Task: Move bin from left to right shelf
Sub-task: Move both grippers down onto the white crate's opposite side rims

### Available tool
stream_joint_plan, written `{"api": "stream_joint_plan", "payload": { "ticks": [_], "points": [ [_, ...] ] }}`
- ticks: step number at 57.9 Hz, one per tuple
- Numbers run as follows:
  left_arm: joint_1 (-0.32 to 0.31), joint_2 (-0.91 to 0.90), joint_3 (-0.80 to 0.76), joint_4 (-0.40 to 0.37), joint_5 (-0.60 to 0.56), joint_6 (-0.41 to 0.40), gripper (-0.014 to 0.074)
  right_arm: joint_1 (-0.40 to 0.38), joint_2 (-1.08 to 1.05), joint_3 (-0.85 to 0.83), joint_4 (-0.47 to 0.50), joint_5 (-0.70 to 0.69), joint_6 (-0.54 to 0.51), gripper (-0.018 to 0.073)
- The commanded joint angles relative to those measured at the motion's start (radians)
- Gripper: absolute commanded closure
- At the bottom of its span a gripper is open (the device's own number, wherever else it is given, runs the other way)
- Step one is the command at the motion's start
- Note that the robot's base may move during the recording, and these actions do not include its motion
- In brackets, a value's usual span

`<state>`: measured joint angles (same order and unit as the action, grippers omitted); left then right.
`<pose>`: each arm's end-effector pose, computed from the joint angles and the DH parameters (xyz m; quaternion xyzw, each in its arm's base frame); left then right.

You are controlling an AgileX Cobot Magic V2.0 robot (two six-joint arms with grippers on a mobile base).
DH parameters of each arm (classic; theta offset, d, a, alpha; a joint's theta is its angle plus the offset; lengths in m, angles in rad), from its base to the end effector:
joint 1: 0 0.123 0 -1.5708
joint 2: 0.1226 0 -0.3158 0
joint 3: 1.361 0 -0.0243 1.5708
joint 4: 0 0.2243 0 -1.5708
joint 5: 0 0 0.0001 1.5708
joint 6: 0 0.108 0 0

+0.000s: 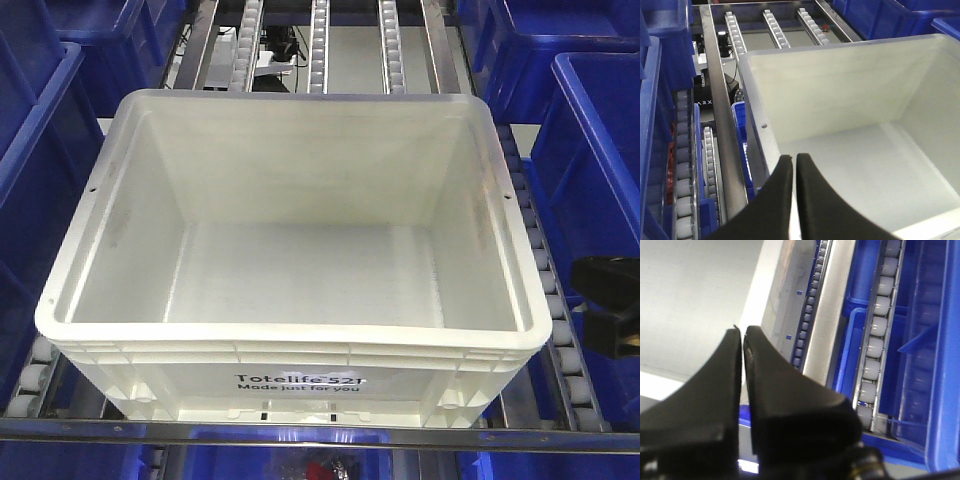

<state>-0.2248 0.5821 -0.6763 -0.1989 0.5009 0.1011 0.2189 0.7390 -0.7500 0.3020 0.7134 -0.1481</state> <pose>0.0737 -0.0274 0.3589 0.0887 0.8028 -0.1255 0.5761 0.0960 0.0429 0.3496 -0.1054 0.8733 0.1557 0.4494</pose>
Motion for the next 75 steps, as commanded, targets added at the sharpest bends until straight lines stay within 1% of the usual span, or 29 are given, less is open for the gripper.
{"api": "stream_joint_plan", "payload": {
  "ticks": [1,7,13,17,18,27,31,34,41,47,61,66,71,75],
  "points": [
    [-0.005,0.009,-0.033,-0.016,-0.082,-0.006,0.0557,0.000,0.000,-0.034,0.027,-0.085,-0.008,0.0536],
    [-0.005,0.009,-0.033,-0.014,-0.089,-0.003,0.0507,0.000,0.000,-0.034,0.027,-0.095,-0.008,0.0478],
    [-0.005,0.009,-0.033,-0.014,-0.093,0.012,0.0441,0.000,0.000,-0.034,0.027,-0.095,-0.008,0.0378],
    [-0.005,0.009,-0.033,-0.014,-0.098,0.028,0.0385,0.000,0.000,-0.034,0.027,-0.095,-0.015,0.0260],
    [-0.005,0.009,-0.033,-0.014,-0.101,0.028,0.0369,0.000,0.000,-0.034,0.027,-0.095,-0.017,0.0240],
    [-0.005,0.009,-0.033,-0.014,-0.113,0.028,0.0228,0.000,0.000,-0.034,0.027,-0.097,-0.019,-0.0043],
    [-0.005,0.009,-0.033,-0.014,-0.113,0.028,0.0174,0.000,0.000,-0.034,0.027,-0.097,-0.019,-0.0123],
    [-0.005,0.009,-0.033,-0.016,-0.119,0.028,0.0142,0.000,0.000,-0.034,0.028,-0.097,-0.014,-0.0162],
    [-0.005,0.023,-0.033,-0.016,-0.158,0.025,0.0117,0.000,0.002,-0.034,0.027,-0.123,0.035,-0.0167],
    [-0.005,0.072,-0.034,-0.016,-0.200,0.024,0.0117,0.000,0.043,-0.063,0.021,-0.122,0.037,-0.0145],
    [-0.005,0.241,-0.036,-0.016,-0.271,0.016,0.0117,0.000,0.217,-0.235,-0.033,-0.082,0.037,-0.0109],
    [-0.005,0.299,-0.076,-0.016,-0.245,0.013,0.0117,0.000,0.283,-0.284,-0.033,-0.062,0.036,-0.0105],
    [-0.005,0.358,-0.135,-0.016,-0.231,-0.007,0.0118,0.000,0.333,-0.310,-0.034,-0.063,0.035,-0.0099],
    [-0.005,0.405,-0.180,-0.014,-0.222,-0.008,0.0118,0.000,0.370,-0.331,-0.035,-0.066,0.034,-0.0098]
  ]
}}
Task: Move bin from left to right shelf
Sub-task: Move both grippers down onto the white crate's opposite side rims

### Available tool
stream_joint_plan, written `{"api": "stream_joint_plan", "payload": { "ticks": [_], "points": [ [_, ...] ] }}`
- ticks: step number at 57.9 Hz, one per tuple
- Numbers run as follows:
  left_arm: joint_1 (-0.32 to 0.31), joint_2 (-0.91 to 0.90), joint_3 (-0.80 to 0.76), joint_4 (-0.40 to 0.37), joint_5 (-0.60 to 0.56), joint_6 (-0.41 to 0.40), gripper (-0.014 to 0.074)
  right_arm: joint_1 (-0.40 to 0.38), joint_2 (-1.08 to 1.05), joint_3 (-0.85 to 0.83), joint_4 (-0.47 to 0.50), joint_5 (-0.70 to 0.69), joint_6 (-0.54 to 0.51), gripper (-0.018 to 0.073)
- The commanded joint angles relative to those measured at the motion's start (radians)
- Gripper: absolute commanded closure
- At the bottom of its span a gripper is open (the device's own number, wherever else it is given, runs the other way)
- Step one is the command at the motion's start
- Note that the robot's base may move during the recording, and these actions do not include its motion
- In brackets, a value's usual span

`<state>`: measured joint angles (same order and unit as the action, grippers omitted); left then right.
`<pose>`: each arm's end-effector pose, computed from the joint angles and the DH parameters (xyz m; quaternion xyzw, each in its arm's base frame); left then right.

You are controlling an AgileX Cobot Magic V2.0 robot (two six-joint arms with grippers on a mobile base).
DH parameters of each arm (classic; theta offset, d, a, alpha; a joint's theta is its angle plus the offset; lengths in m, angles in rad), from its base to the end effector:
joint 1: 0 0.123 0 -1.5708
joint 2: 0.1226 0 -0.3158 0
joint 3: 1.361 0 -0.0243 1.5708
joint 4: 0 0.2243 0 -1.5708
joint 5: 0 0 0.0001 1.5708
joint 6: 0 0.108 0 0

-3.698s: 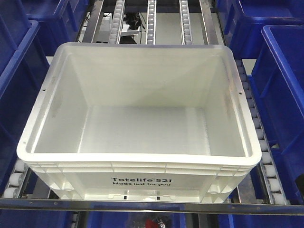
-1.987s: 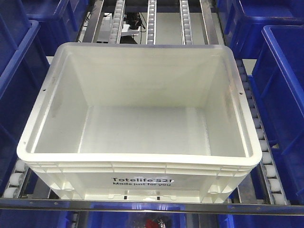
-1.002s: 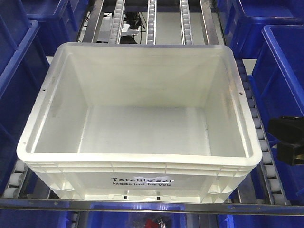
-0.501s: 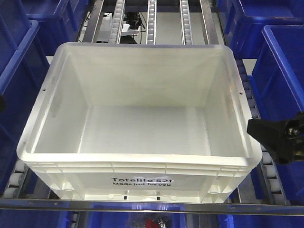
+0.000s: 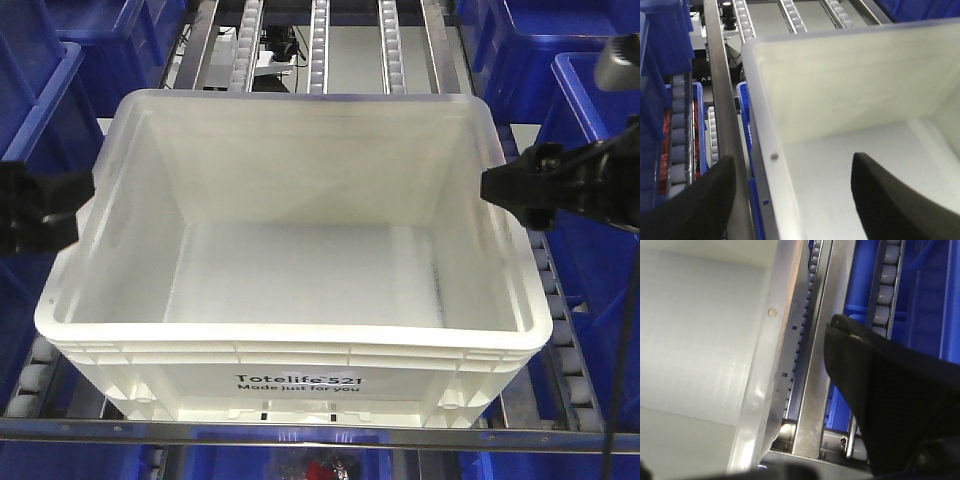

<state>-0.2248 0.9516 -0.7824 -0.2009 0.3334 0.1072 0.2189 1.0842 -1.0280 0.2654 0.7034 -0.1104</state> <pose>0.1680 -0.0457 0.3635 0.0771 0.8322 -0.1110 0.5377 0.1867 0.0603 0.3844 -0.0933 0.8896 0.1441 0.4232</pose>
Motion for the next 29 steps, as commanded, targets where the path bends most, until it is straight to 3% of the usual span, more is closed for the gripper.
{"api": "stream_joint_plan", "payload": {
  "ticks": [1,20,29],
  "points": [
    [-0.005,0.044,-0.089,-0.012,-0.051,-0.014,0.0118,0.000,0.036,-0.057,0.001,-0.055,-0.003,-0.0097],
    [-0.005,0.242,-0.291,-0.002,0.110,-0.016,0.0118,0.000,0.171,-0.154,0.002,-0.030,-0.001,-0.0085],
    [-0.005,0.284,-0.299,0.089,0.120,-0.070,0.0118,0.000,0.198,-0.161,0.001,-0.018,-0.001,-0.0079]
  ]
}}
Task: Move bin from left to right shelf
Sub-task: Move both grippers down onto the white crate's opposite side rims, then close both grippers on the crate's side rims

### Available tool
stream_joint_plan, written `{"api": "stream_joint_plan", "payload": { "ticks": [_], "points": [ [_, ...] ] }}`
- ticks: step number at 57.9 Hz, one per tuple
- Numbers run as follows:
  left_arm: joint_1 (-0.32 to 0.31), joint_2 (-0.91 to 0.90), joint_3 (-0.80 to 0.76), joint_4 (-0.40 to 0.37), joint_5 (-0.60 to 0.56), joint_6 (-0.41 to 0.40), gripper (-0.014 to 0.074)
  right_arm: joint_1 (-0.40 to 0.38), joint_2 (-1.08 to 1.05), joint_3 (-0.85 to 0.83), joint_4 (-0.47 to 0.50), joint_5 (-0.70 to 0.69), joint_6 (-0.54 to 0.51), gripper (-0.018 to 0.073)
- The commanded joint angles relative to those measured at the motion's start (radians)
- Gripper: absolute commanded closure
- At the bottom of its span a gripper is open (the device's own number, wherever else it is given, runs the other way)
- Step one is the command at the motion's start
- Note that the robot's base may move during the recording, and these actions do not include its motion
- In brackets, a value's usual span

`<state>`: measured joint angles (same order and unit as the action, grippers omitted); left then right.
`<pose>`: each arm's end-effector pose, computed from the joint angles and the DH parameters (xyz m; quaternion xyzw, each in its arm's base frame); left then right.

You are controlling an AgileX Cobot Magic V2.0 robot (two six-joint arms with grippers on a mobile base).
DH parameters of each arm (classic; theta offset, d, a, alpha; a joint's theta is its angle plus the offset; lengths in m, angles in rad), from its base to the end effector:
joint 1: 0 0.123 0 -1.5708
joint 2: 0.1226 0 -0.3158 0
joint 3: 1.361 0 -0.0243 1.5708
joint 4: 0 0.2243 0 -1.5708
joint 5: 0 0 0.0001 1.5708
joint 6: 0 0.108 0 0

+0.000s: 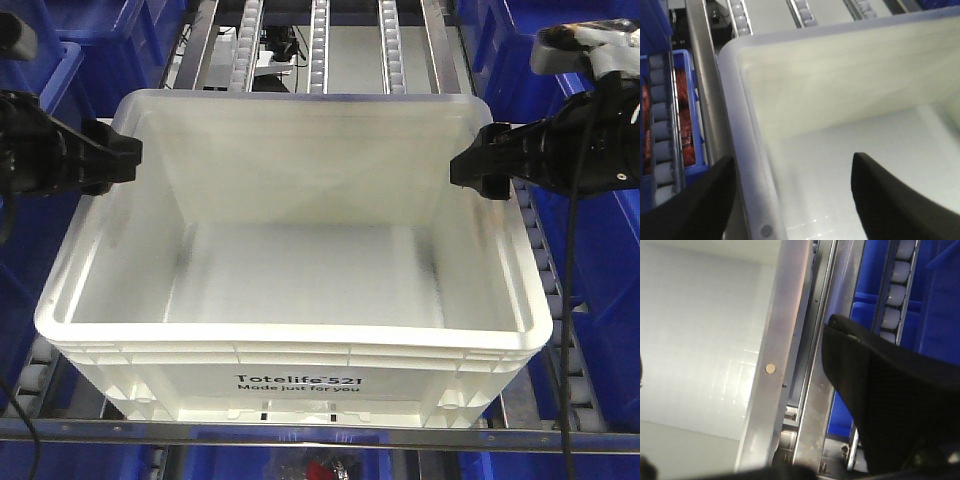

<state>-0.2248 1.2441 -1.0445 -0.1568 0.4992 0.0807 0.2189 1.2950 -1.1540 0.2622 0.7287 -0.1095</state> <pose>0.2419 -0.0636 0.3698 0.0914 0.8808 -0.0979 0.4541 0.2436 0.0733 0.3735 -0.0938 0.9123 0.1385 0.3737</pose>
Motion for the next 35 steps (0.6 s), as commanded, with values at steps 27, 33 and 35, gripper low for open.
{"api": "stream_joint_plan", "payload": {
  "ticks": [27,33,35],
  "points": [
    [-0.005,0.038,-0.037,0.173,-0.005,-0.233,0.0118,0.000,0.024,-0.034,0.001,-0.044,-0.002,-0.0060],
    [-0.005,0.052,-0.037,0.174,-0.020,-0.232,0.0118,0.000,0.050,-0.034,0.003,-0.044,-0.002,-0.0057],
    [-0.005,0.053,-0.037,0.175,-0.028,-0.232,0.0118,0.000,0.058,-0.034,0.006,-0.044,-0.002,-0.0056]
  ]
}}
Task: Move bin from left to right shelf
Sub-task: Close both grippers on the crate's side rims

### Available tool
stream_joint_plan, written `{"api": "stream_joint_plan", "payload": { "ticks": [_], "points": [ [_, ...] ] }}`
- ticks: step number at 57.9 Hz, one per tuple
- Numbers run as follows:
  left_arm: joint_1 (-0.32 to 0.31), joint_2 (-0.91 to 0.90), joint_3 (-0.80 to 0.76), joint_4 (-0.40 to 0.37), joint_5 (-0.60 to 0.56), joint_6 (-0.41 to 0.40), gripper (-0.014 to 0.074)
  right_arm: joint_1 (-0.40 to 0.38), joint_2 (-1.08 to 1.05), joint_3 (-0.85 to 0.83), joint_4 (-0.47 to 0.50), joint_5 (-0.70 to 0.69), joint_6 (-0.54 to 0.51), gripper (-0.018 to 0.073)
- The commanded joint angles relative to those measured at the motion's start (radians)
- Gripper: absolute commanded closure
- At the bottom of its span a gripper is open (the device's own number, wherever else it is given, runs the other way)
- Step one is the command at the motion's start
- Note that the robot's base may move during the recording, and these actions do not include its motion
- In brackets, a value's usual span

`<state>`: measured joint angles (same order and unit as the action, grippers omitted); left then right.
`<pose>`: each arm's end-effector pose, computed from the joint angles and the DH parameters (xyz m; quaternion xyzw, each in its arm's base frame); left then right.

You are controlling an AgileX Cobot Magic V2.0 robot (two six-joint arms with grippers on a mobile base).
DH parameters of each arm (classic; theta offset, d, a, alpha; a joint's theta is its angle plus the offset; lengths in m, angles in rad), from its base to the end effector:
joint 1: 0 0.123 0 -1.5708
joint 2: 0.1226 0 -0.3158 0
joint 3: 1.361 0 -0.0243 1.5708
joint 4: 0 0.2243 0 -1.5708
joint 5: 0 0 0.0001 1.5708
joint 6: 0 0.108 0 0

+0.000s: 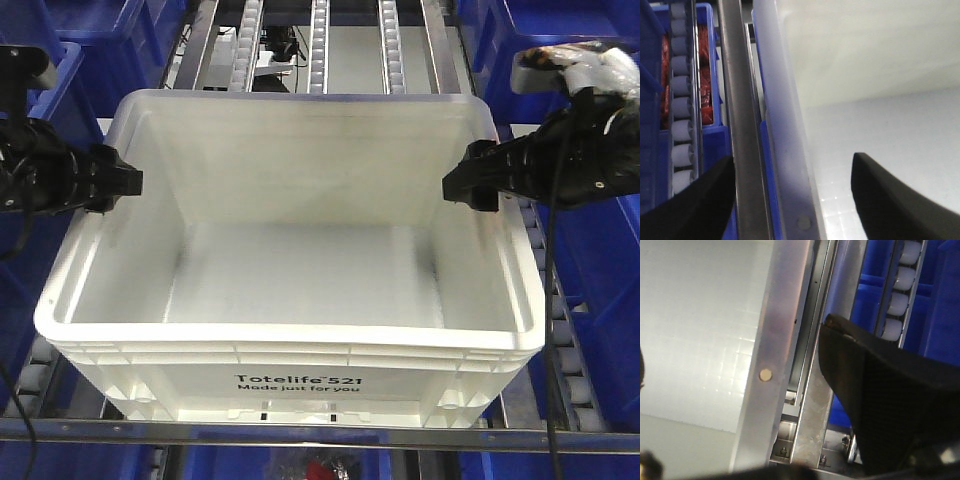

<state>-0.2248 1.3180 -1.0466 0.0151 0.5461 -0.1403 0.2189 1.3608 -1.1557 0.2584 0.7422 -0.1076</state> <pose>0.2579 -0.0581 0.3468 0.0428 0.9120 -0.0680 0.4023 0.2582 0.0766 0.3558 -0.0932 0.9269 0.1337 0.3381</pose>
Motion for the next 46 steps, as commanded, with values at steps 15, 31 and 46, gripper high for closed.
{"api": "stream_joint_plan", "payload": {
  "ticks": [15,31,46],
  "points": [
    [-0.005,0.003,-0.035,0.003,-0.067,0.005,0.0118,0.000,0.039,-0.032,0.016,-0.056,-0.004,-0.0042],
    [-0.005,0.050,-0.035,0.003,-0.047,0.005,0.0118,0.000,0.073,-0.032,0.019,-0.045,-0.004,-0.0030],
    [-0.005,0.063,-0.035,0.004,-0.052,0.005,0.0137,0.000,0.076,-0.032,0.011,-0.051,-0.004,-0.0029]
  ]
}}
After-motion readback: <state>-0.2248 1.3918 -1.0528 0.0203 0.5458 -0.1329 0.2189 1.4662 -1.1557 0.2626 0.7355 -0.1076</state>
